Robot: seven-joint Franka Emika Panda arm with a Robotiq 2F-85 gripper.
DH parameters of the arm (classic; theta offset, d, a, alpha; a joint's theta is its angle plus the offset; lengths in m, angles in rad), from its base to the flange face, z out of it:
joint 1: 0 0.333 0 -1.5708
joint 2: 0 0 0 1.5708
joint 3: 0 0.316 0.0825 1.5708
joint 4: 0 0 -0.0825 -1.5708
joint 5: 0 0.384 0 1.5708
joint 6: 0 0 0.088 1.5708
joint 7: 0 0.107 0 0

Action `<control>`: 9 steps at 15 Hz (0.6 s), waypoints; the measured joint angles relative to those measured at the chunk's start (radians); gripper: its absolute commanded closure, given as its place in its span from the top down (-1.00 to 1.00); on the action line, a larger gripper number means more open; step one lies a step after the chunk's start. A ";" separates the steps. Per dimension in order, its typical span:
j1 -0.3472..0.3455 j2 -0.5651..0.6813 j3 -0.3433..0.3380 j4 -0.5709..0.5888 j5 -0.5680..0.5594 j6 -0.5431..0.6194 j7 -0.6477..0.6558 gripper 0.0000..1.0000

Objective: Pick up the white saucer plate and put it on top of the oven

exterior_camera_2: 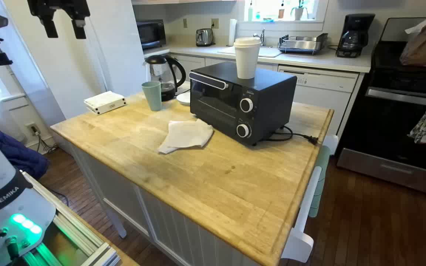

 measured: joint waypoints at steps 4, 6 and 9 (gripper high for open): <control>0.000 0.000 0.000 0.000 0.000 0.000 0.000 1.00; 0.000 0.000 0.000 0.000 0.000 0.000 0.000 1.00; -0.001 0.000 0.003 0.000 -0.008 0.003 0.005 1.00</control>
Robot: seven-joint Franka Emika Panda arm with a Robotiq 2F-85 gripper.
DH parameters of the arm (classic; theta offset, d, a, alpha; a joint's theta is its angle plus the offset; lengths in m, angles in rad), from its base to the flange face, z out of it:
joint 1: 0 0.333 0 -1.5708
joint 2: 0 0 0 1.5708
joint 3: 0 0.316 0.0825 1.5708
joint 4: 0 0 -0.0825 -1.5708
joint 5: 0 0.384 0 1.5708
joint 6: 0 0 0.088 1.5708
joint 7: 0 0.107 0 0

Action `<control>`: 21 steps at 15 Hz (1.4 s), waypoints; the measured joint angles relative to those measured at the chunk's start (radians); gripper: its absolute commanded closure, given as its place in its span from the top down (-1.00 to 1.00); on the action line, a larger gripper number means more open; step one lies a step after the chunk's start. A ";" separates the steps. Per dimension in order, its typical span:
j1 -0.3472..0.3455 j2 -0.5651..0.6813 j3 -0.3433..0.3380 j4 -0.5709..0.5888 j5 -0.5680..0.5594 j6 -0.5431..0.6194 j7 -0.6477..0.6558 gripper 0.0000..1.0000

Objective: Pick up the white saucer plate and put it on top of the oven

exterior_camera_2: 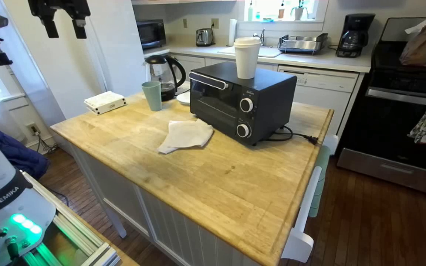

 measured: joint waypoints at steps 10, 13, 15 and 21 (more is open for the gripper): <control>0.001 0.237 0.129 -0.098 -0.344 0.280 0.026 1.00; 0.035 0.370 0.159 -0.079 -0.382 0.339 -0.013 1.00; 0.057 0.433 0.150 -0.042 -0.380 0.354 -0.074 1.00; 0.060 0.466 0.139 -0.023 -0.382 0.439 -0.116 1.00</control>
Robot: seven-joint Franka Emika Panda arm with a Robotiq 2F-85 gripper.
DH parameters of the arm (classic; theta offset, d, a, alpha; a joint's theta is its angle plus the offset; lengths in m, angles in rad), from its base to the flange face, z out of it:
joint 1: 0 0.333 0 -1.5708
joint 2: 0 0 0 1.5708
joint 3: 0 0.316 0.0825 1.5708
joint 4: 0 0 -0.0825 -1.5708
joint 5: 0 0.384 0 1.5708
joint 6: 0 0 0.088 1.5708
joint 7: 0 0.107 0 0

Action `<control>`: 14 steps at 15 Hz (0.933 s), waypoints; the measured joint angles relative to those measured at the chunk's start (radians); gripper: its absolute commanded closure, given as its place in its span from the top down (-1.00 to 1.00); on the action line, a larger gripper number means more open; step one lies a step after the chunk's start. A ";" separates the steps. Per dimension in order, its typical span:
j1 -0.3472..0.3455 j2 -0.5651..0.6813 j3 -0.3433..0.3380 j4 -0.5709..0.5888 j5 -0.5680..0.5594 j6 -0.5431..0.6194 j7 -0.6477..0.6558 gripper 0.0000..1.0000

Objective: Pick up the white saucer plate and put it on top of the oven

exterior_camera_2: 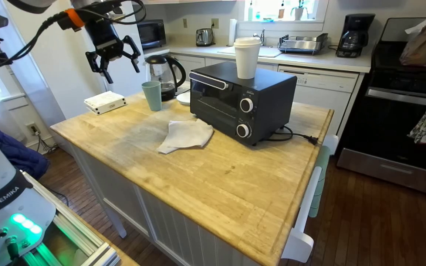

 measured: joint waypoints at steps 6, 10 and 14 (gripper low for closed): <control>-0.001 0.044 -0.035 -0.049 -0.032 0.363 -0.098 1.00; -0.011 0.138 -0.061 -0.038 -0.042 0.480 -0.198 1.00; -0.032 0.225 -0.066 0.009 -0.064 0.483 -0.210 1.00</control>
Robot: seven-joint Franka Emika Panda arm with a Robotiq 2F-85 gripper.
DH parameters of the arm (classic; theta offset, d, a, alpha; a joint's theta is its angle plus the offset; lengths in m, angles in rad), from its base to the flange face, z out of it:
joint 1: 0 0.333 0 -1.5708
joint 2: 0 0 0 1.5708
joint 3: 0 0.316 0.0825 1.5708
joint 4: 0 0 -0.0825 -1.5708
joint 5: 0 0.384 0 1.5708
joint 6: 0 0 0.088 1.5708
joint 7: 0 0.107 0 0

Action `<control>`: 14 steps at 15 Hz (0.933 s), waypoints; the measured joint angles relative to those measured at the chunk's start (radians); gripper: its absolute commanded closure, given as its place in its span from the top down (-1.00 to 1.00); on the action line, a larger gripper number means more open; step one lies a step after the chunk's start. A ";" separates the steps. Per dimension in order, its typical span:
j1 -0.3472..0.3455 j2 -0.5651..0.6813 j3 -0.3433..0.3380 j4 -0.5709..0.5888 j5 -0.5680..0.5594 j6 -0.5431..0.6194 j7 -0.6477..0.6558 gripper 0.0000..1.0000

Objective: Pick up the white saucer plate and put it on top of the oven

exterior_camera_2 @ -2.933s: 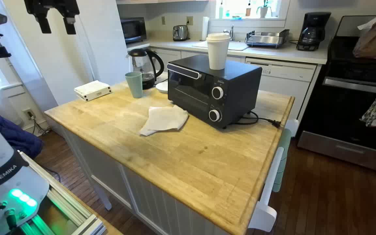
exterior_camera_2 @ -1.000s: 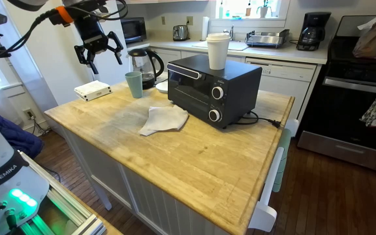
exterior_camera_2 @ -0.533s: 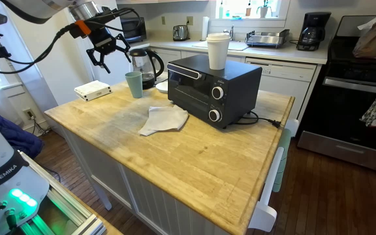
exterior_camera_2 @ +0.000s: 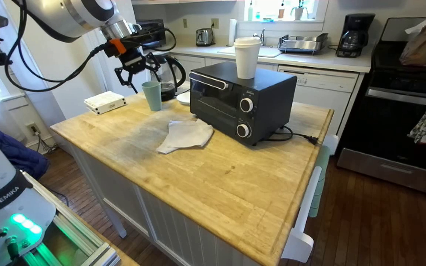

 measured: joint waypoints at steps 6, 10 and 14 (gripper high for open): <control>-0.002 0.025 -0.006 -0.017 -0.054 0.155 -0.063 1.00; -0.058 0.072 -0.017 -0.007 -0.309 0.269 -0.046 1.00; -0.124 0.105 -0.029 0.052 -0.608 0.313 0.109 1.00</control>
